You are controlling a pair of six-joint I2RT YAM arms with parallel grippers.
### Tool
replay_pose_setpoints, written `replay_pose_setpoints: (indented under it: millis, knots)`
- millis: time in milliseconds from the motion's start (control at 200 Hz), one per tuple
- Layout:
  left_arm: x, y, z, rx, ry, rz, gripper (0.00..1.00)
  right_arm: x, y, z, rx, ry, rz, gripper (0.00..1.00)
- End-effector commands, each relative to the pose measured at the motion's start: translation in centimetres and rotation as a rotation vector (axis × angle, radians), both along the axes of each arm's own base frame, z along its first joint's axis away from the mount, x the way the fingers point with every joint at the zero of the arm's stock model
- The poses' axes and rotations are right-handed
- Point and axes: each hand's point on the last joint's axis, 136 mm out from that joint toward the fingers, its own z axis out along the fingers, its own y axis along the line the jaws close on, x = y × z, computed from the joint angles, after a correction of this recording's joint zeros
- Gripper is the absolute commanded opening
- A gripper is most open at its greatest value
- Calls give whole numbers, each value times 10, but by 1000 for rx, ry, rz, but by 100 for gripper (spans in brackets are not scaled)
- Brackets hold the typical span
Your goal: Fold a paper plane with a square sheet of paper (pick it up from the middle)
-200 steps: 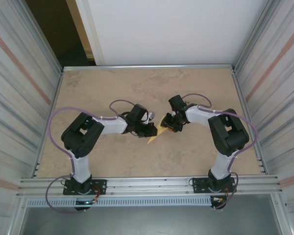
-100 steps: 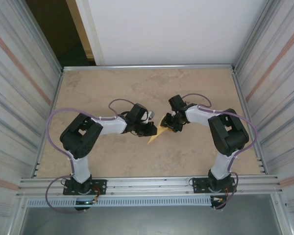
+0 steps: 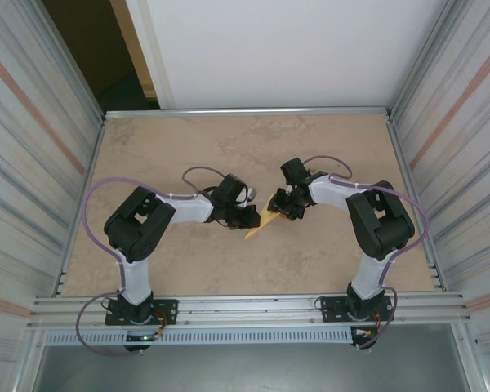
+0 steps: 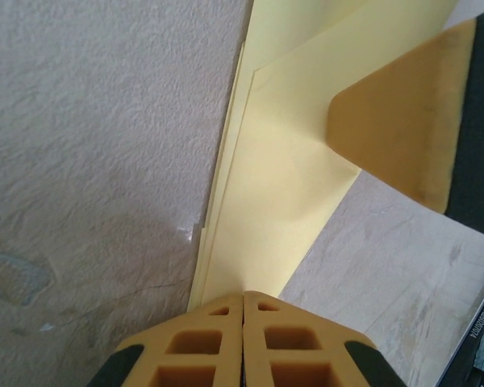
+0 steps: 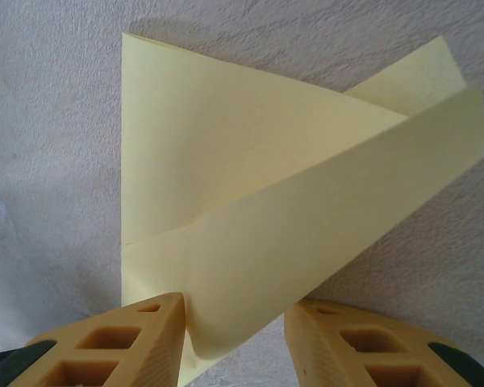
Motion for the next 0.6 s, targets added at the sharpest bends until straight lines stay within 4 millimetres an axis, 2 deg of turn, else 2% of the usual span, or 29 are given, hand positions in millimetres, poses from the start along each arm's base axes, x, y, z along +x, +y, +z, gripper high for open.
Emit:
replay_pose_setpoints:
  millis: [0, 90, 160, 241, 411, 501, 596]
  knots:
    - [2, 7, -11, 53, 19, 23, 8, -51, -24, -91, -182, 176, 59, 40]
    - [0, 9, -14, 67, 35, 29, 8, -47, -21, -86, -166, 163, 61, 42]
    - [-1, 11, -17, 76, 43, 29, 7, -38, -16, -73, -129, 134, 57, 43]
    - [-4, 13, -20, 84, 52, 25, 6, -23, -9, -45, -64, 66, 52, 47]
    - [-7, 15, -22, 88, 63, 22, 5, 4, -6, 30, 56, -135, 49, 58]
    - [-7, 15, -23, 91, 68, 20, 5, 1, -8, 53, 89, -204, 73, 59]
    - [-7, 15, -23, 92, 69, 26, 5, -8, -7, 63, 128, -233, 99, 55]
